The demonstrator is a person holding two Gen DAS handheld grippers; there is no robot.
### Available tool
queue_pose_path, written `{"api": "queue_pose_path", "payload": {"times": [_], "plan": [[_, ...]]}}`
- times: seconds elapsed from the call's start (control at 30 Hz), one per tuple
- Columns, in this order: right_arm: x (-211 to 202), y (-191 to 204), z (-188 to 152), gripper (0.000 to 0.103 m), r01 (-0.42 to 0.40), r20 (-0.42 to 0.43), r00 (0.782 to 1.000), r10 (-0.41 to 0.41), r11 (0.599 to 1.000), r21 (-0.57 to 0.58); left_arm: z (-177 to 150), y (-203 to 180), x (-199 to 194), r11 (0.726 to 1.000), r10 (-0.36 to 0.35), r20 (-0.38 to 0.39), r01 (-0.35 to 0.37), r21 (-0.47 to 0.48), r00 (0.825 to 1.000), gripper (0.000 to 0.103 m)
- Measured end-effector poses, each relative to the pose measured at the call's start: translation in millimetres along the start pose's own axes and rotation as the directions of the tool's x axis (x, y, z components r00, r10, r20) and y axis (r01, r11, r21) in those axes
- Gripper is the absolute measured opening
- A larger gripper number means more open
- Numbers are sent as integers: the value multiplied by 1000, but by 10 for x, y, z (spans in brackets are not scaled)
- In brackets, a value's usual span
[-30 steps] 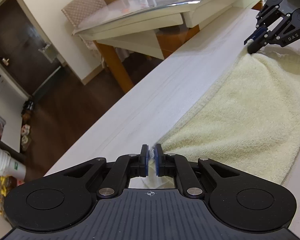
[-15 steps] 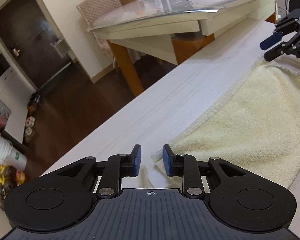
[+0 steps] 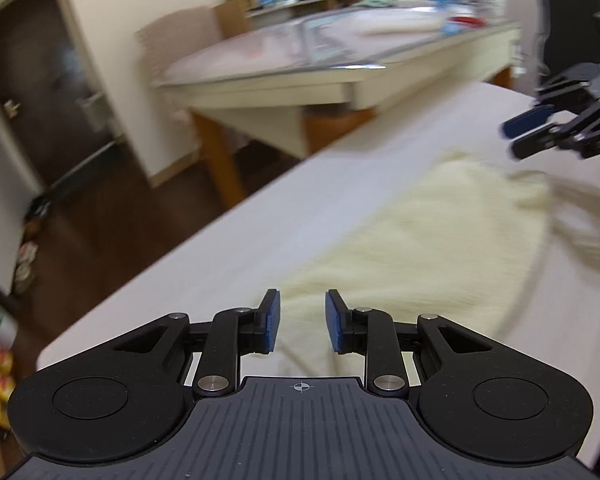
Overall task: Fold towel
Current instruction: 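Lower the folded towel onto the table and open both grippers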
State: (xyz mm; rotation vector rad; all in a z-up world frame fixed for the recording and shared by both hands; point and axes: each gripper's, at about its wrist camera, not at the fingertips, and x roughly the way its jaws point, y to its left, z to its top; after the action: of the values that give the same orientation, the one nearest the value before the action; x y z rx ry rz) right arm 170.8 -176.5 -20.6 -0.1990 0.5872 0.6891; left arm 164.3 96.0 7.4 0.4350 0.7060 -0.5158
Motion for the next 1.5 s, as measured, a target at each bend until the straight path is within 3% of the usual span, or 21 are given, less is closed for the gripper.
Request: {"api": "queue_pose_path", "payload": {"times": [0.1,0.43,0.6,0.8,0.97,1.07,1.27,1.37,1.5], "plan": [[-10,138,-117,31,-10,-27,1000,9,999,-31,-67,-171,36,999,-11,-28,12,35,1000,28],[-46,96,-340,26,1,-120,993,-3,1000,-22,-230,-235,49,1000,27,-77,-27,-4,997,27],[-82,39,-235,26,18,-58,998,-18,1000,-5,-121,-118,7,997,54,-19,-55,-60,998,28],[290,43,57,26,22,-16,1000,-23,999,-33,130,46,315,995,84,-14,-84,-60,996,28],[637,-35,138,22,-1,-69,998,0,1000,-8,139,137,595,994,100,-68,-103,-39,993,30],[743,-142,96,20,0,-78,997,1,1000,9,114,206,594,993,92,-63,-96,-64,994,40],[835,-271,132,20,24,-71,997,-24,1000,10,118,285,582,992,81,-53,-86,-94,995,41],[720,-108,144,23,49,-44,998,-51,997,-55,96,389,469,984,101,-30,-104,-146,994,40],[516,407,134,23,-10,10,1000,12,985,-173,7,495,303,969,170,-56,-177,-171,984,40]]}}
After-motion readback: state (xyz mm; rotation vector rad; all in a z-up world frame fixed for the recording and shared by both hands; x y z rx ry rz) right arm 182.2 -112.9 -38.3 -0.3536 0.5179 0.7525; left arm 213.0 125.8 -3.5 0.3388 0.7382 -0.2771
